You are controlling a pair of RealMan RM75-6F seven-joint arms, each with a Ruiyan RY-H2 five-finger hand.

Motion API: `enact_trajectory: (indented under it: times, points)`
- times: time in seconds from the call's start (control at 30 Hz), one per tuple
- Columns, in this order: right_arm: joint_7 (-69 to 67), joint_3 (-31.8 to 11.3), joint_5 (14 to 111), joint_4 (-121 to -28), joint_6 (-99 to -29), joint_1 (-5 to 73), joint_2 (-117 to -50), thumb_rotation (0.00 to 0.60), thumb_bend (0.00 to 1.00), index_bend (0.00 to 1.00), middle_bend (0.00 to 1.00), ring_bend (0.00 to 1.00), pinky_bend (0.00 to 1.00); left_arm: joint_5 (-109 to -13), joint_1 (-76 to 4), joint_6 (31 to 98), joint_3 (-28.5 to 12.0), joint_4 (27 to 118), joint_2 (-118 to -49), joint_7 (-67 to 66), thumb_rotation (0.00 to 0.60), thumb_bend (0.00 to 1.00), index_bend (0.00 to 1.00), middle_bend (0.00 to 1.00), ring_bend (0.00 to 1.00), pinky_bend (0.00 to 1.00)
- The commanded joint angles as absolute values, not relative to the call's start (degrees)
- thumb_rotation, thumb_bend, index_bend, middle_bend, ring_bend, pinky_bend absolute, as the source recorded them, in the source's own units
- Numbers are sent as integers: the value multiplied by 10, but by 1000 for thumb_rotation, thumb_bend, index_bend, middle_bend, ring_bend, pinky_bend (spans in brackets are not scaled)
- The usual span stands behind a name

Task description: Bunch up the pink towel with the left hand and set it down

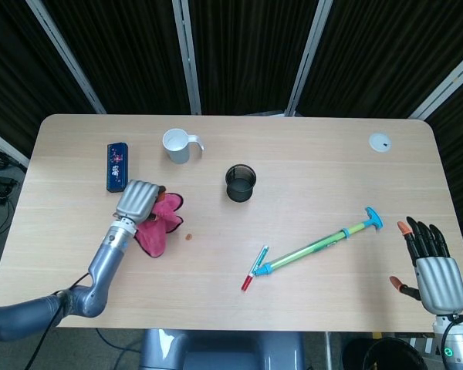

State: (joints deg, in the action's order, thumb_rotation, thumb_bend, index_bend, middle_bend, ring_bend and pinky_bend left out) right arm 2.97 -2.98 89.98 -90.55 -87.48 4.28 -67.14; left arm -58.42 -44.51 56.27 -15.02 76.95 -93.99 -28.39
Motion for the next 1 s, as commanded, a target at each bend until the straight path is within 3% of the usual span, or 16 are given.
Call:
enact_trajectory:
  times: [0.03, 0.3, 0.57, 0.63, 1.0]
  points:
    - [27, -30, 898, -905, -873, 43, -672, 600, 0, 0, 0, 0, 0, -596, -471, 579, -173, 787, -960, -292, 600, 504, 862, 701, 623, 633]
    - [19, -30, 895, -905, -870, 44, -669, 600, 0, 0, 0, 0, 0, -631, -508, 600, -172, 764, -1028, -291, 600, 501, 865, 705, 624, 634]
    - [14, -29, 894, -906, -867, 44, -668, 600, 0, 0, 0, 0, 0, -669, -510, 595, -121, 701, -1076, -286, 600, 501, 871, 711, 626, 634]
    - [14, -28, 895, -907, -869, 43, -667, 600, 0, 0, 0, 0, 0, -692, -505, 592, -92, 677, -1083, -288, 600, 502, 870, 711, 626, 634]
    - [15, -26, 900, -913, -874, 40, -665, 600, 0, 0, 0, 0, 0, -750, -473, 581, -19, 601, -1082, -275, 600, 503, 868, 706, 626, 633]
